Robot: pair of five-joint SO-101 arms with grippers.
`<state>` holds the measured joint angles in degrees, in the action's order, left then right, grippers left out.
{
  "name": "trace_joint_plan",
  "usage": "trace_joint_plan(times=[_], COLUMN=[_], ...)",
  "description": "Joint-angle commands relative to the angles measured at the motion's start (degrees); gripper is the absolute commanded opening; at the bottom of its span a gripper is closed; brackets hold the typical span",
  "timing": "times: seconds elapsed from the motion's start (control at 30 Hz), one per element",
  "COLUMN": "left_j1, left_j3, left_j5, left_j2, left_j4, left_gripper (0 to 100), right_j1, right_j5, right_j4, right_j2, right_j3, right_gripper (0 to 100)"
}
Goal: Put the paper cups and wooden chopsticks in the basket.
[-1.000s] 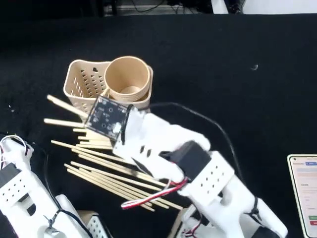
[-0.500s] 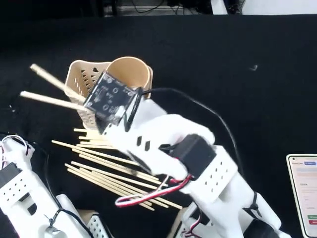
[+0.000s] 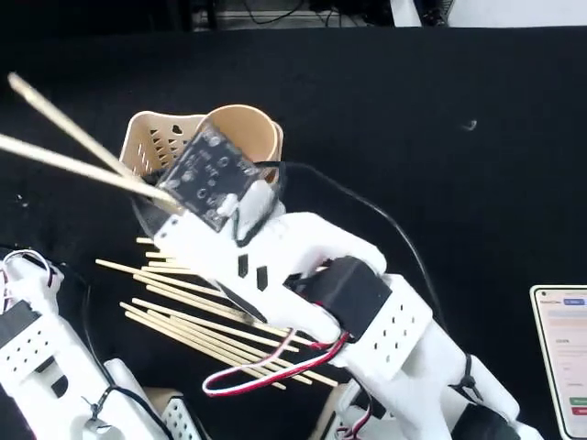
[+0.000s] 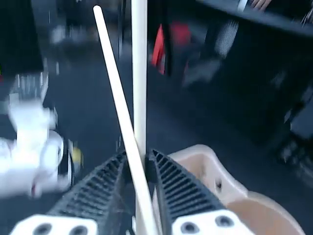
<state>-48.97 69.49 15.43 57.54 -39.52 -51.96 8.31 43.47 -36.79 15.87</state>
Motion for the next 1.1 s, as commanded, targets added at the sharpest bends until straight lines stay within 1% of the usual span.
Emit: trace_joint_plan(times=[0.0, 0.07, 0.17, 0.27, 0.43, 0.53, 0.9, 1.07], left_j1=[0.7, 0.7, 0.7, 0.7, 1.0, 1.1, 1.1, 1.1], left_j3=[-3.6, -3.6, -3.6, -3.5, -3.3, -3.3, -3.2, -3.2], left_j5=[-0.4, -0.4, -0.4, -0.4, -0.4, -0.4, -0.4, -0.4], left_j2=[0.9, 0.9, 0.9, 0.9, 0.9, 0.9, 0.9, 0.9], left_j4=[0.0, 0.0, -0.1, -0.2, -0.2, -0.2, -0.3, -0.4], left_gripper=[13, 13, 13, 13, 13, 13, 13, 13], right_j1=[-0.7, -0.7, -0.7, -0.6, 2.5, 4.4, 5.8, 7.2], right_j5=[-2.1, -2.1, -1.9, -1.7, -2.0, -2.0, -2.0, -2.0], right_j4=[-15.1, -21.1, -26.8, -30.9, -35.7, -37.7, -38.8, -43.2], right_j2=[1.4, 2.9, 6.3, 9.5, 13.2, 15.0, 16.4, 20.1], right_j3=[3.1, 5.0, 5.4, 4.7, 4.4, 4.4, 4.8, 4.7], right_gripper=[1.1, 1.1, 1.1, 1.1, 1.1, 1.1, 1.1, 1.1])
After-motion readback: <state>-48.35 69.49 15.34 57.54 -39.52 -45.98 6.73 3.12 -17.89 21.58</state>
